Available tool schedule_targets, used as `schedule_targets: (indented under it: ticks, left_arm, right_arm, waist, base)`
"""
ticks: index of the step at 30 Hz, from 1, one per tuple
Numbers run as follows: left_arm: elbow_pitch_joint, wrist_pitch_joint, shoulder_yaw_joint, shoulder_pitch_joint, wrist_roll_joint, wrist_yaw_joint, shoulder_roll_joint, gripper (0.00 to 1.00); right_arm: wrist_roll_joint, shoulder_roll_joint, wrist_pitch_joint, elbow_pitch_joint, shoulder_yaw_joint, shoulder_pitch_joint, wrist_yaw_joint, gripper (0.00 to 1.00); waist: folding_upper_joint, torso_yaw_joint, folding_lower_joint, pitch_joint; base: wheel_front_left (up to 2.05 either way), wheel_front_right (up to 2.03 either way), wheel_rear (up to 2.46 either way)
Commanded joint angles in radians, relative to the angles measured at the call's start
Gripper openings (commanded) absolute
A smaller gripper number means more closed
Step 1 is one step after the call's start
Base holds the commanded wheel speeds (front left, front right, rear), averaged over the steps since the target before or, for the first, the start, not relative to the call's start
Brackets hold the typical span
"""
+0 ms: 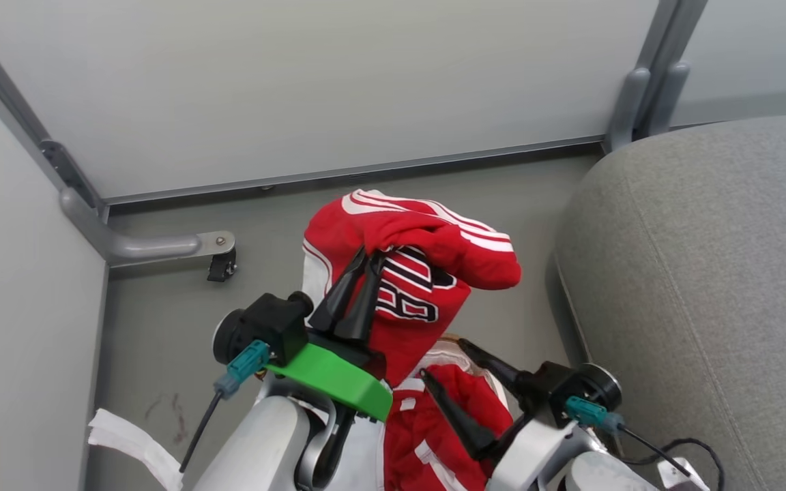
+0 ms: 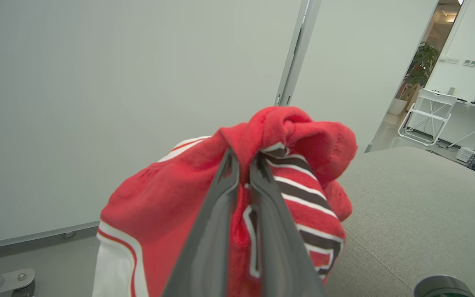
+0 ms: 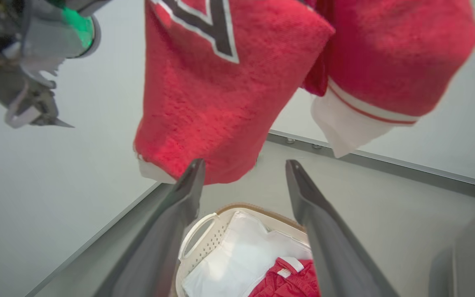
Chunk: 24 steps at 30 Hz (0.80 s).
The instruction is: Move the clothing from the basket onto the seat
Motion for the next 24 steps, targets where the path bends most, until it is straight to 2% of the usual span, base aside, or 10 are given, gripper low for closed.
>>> schedule_targets:
  ticks: [1, 8, 15, 16, 17, 18, 24]
  left_arm:
    - [-0.005, -0.004, -0.008, -0.021, -0.007, 0.004, 0.002, 0.00]
    - [-0.012, -0.004, -0.071, -0.038, -0.019, 0.004, 0.002, 0.00]
    - [-0.006, -0.004, -0.120, -0.047, -0.022, 0.001, 0.002, 0.00]
    - [-0.005, -0.004, -0.125, -0.048, -0.024, 0.002, 0.002, 0.00]
    - [-0.005, -0.004, -0.128, -0.048, -0.028, 0.003, 0.002, 0.00]
    - [-0.004, -0.004, -0.131, -0.048, -0.032, 0.006, 0.002, 0.00]
    - [0.010, -0.004, -0.131, -0.049, -0.039, 0.012, 0.002, 0.00]
  right_arm:
    - [0.034, -0.009, -0.002, 0.019, 0.022, -0.026, -0.001, 1.00]
    - [0.167, -0.012, -0.002, 0.091, 0.125, -0.122, -0.001, 1.00]
    - [0.186, 0.020, -0.002, 0.141, 0.128, -0.164, -0.001, 1.00]
    - [0.183, 0.026, -0.002, 0.147, 0.123, -0.166, -0.001, 0.75]
    - [0.182, 0.031, -0.002, 0.151, 0.124, -0.167, -0.001, 0.31]
    - [0.180, 0.037, -0.002, 0.154, 0.124, -0.169, -0.001, 0.00]
    - [0.157, 0.050, -0.002, 0.141, 0.091, -0.154, -0.001, 0.00]
  waist:
    - [0.0000, 0.020, 0.0001, 0.003]
    - [0.0000, 0.062, 0.0001, 0.010]
    - [0.0000, 0.093, 0.0001, 0.014]
    - [0.0000, 0.096, 0.0001, 0.014]
    - [0.0000, 0.098, 0.0001, 0.014]
    - [0.0000, 0.101, 0.0001, 0.014]
    - [0.0000, 0.100, 0.0001, 0.014]
  base:
    - [0.00, 0.00, 0.00]
    - [0.00, 0.00, 0.00]
    - [0.00, 0.00, 0.00]
    - [0.00, 0.00, 0.00]
    - [0.00, 0.00, 0.00]
    - [0.00, 0.00, 0.00]
    - [0.00, 0.00, 0.00]
